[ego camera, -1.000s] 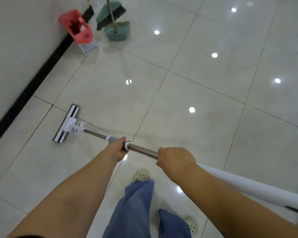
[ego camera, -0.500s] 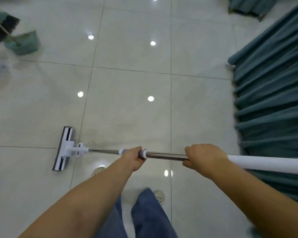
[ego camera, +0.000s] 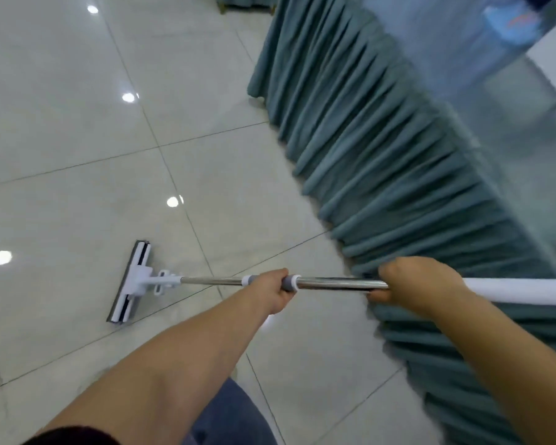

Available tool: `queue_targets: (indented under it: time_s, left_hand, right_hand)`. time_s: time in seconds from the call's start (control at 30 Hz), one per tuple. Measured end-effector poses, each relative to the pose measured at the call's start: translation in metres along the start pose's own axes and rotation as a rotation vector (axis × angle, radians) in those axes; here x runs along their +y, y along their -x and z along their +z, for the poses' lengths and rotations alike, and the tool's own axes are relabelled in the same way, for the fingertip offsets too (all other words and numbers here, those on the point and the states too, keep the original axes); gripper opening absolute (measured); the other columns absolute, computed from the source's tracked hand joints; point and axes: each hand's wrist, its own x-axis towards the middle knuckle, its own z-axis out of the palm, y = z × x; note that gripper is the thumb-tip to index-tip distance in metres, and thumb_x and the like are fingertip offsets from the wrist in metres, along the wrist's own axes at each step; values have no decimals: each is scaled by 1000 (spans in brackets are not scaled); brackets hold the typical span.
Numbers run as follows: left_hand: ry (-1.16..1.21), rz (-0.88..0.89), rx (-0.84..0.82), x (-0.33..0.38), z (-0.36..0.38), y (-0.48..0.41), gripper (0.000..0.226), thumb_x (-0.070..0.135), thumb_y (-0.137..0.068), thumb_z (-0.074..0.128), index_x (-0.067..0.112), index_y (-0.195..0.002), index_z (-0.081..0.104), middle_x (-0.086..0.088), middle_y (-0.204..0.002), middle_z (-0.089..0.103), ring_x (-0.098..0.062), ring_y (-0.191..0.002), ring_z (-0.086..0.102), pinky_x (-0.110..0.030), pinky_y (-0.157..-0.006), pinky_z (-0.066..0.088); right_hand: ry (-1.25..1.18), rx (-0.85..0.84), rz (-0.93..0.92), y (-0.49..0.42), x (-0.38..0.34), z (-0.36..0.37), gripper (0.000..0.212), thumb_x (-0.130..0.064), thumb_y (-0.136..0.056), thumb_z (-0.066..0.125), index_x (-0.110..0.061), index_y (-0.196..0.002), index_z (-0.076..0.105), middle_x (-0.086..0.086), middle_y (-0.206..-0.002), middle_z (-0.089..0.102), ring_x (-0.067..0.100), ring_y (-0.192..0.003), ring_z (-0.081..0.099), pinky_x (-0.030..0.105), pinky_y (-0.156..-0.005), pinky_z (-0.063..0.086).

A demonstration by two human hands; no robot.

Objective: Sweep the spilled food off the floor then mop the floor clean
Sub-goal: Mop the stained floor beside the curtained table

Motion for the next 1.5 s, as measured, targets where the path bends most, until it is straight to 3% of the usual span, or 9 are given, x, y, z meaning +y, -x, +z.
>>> queue_targets:
  time_s: [0.13,0.27,0.37,0.43,0.5,0.77,1.0,1.1,1.5]
  left_hand:
    - [-127,5,-28,-16,23,-3,17,-1,-93,51,1,-80,40,-11,-80,49,-21,-73,53,-39,-87,49]
    - [-225,-40,16,-17,13,-10,21,-4,-95,47,2,-78,36,-11,-78,47,-20,-65,50,-35,-53,54]
    - [-254,-110,52,-10,-7,-12,10,-5,-95,46,-1,-91,37,-12,-86,47,-23,-77,53,-36,-81,51]
    - [-271,-149,64,2,-23,-14,21,-5,-94,47,1,-111,36,-11,-87,47,-25,-92,53,-39,-88,47]
    - [-291,-151,90,24,-39,-19,42,-5,-93,48,-1,-132,32,-11,-85,47,-24,-95,55,-37,-86,49]
    - [-352,-3,168,194,-88,-38,36,-2,-94,51,-3,-127,38,-16,-95,52,-24,-80,57,-38,-84,50]
    - [-282,221,268,351,-119,-51,8,7,-95,52,1,-93,47,-9,-78,54,-16,-64,53,-33,-78,54]
    - [-206,298,294,397,-134,-58,12,11,-96,50,6,-87,44,-8,-76,52,-15,-62,52,-31,-50,55]
    - [-256,300,291,340,-140,-49,42,7,-100,41,-1,-139,29,-10,-72,45,-16,-57,45,-18,-35,48]
  right_hand:
    - [-103,-46,50,19,18,21,28,-56,-91,47,-27,-87,45,-2,-93,55,20,-83,53,29,-71,42]
    - [-145,-125,78,24,-1,47,30,-61,-92,37,-32,-87,43,-4,-120,61,17,-109,60,27,-83,43]
    - [-239,-25,55,27,-30,57,73,-83,-77,10,-34,-99,59,0,-121,63,16,-108,64,26,-87,48]
    - [-203,-5,27,22,-47,65,79,-74,-82,24,-15,-70,74,9,-80,72,14,-70,73,22,-57,54]
    - [-192,83,83,10,-76,60,66,-68,-76,43,-20,-32,49,2,-33,43,3,-29,53,9,-30,29]
    - [-327,-124,12,-74,-190,-40,29,-50,-99,35,-21,-93,35,0,-104,60,20,-92,61,24,-67,32]
    - [-371,-101,-36,-177,-280,-132,21,-19,-94,54,-12,-114,55,5,-105,62,23,-90,61,27,-67,40]
    - [-337,-67,-118,-206,-313,-158,34,-7,-87,53,-10,-121,51,6,-89,49,26,-83,56,30,-64,37]
    - [-470,-82,-123,-162,-307,-116,27,-9,-94,49,-7,-121,45,10,-109,64,27,-96,64,30,-67,38]
